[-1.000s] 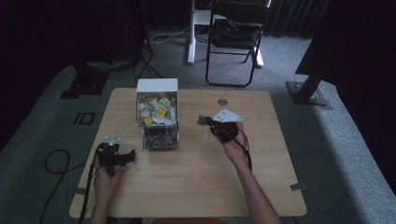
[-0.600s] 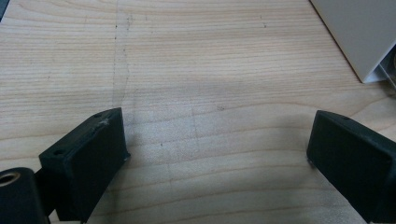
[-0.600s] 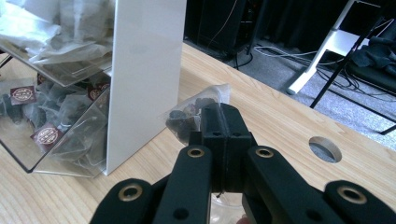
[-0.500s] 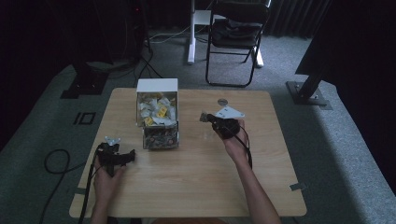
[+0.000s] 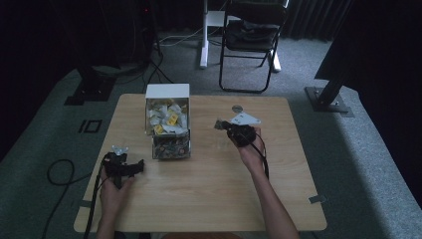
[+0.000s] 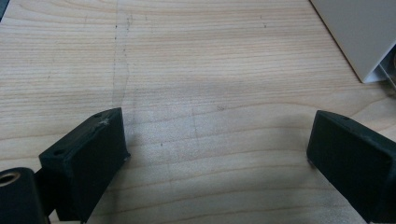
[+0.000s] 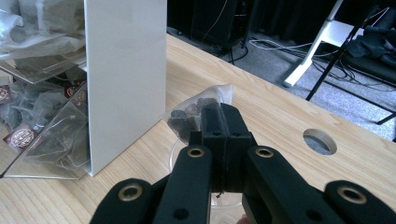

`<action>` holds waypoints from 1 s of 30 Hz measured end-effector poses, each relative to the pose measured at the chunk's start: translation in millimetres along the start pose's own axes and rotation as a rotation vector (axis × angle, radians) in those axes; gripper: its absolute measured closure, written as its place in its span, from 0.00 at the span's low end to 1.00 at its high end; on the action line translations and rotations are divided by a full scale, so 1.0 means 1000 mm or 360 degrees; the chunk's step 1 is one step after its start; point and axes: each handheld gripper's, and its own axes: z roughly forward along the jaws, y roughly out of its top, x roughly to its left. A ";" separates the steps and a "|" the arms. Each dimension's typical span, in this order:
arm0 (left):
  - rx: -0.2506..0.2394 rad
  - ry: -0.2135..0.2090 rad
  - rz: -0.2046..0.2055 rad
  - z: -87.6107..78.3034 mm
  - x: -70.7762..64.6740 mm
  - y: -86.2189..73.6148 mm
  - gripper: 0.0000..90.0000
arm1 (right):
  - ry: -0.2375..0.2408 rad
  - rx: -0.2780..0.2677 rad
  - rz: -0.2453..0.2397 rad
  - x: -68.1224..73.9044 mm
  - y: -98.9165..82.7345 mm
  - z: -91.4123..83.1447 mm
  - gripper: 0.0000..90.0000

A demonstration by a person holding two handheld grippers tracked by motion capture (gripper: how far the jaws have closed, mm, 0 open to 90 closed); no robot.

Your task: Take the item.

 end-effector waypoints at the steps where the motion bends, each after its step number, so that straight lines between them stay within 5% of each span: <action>1: 0.0000 0.0000 0.0001 0.000 0.000 0.000 0.06 | -0.0001 0.0002 -0.0001 0.000 0.000 0.000 1.00; 23: 0.0004 -0.0001 0.0005 0.000 0.000 0.000 0.06 | -0.0018 0.0050 0.0030 -0.004 -0.011 0.007 1.00; 24: 0.0004 -0.0001 0.0004 0.000 0.000 0.000 0.06 | -0.0013 0.0050 0.0031 -0.004 -0.011 0.007 0.97; 26: 0.0004 0.0000 0.0005 0.000 0.000 0.000 0.06 | 0.0004 0.0036 0.0024 -0.004 -0.011 0.007 0.73; 30: 0.0004 -0.0001 0.0004 0.000 0.000 0.000 0.06 | -0.0013 0.0015 0.0048 -0.003 -0.011 0.005 0.56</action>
